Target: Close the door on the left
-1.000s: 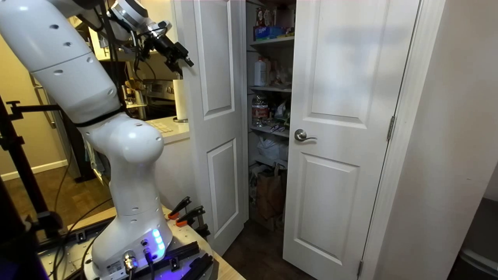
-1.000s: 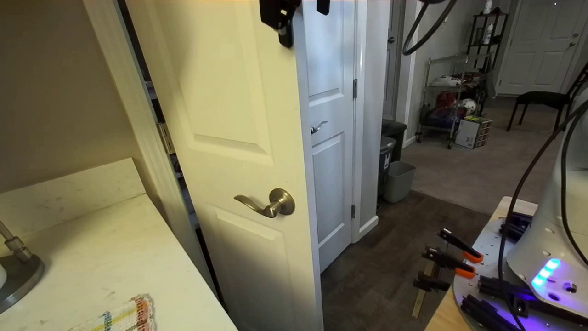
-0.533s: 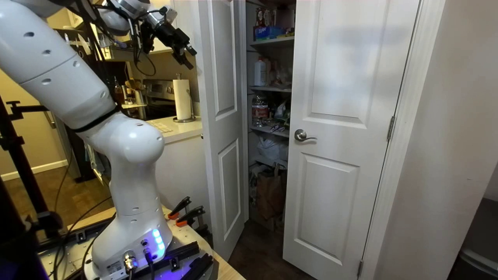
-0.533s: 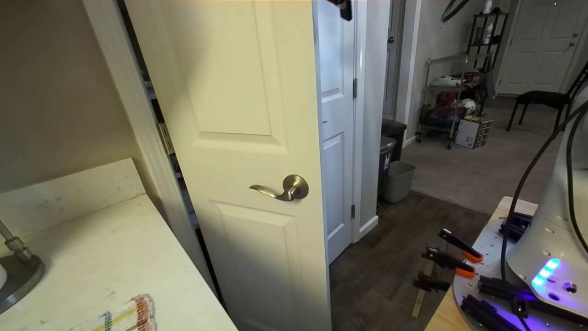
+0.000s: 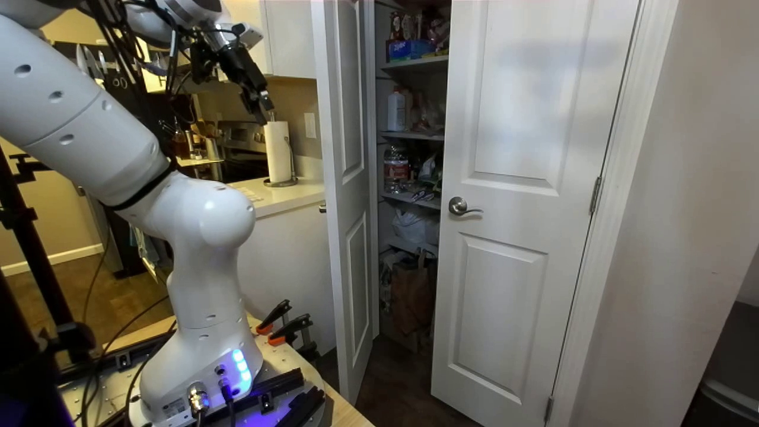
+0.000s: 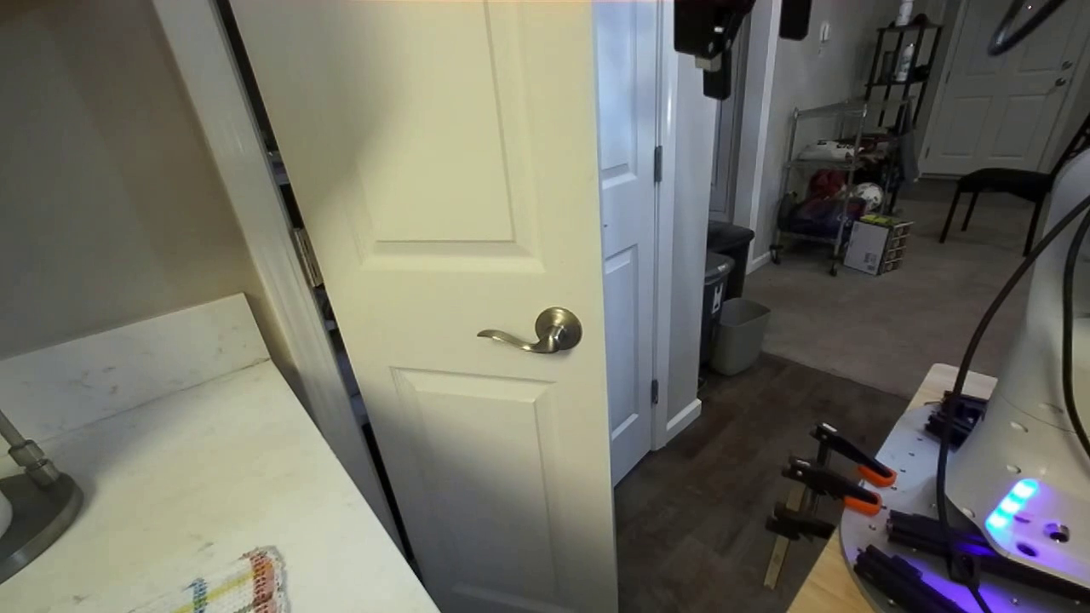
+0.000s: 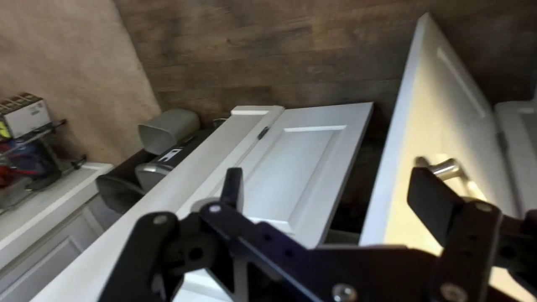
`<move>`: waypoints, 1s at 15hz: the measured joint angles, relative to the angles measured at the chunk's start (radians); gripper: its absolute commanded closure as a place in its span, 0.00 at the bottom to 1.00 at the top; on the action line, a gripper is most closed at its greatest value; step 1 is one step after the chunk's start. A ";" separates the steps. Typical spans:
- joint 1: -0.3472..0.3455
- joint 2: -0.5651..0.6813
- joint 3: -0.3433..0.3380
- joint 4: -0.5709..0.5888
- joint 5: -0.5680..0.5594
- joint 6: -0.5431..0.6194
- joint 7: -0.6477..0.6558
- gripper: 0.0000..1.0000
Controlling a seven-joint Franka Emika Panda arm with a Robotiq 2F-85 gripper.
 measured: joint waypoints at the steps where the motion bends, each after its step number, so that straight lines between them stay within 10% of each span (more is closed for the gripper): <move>1: 0.015 0.007 0.014 -0.008 0.049 0.039 0.000 0.00; 8: 0.074 0.132 0.117 0.002 0.175 0.348 -0.073 0.00; 15: 0.032 0.299 0.108 0.083 -0.018 0.383 -0.370 0.00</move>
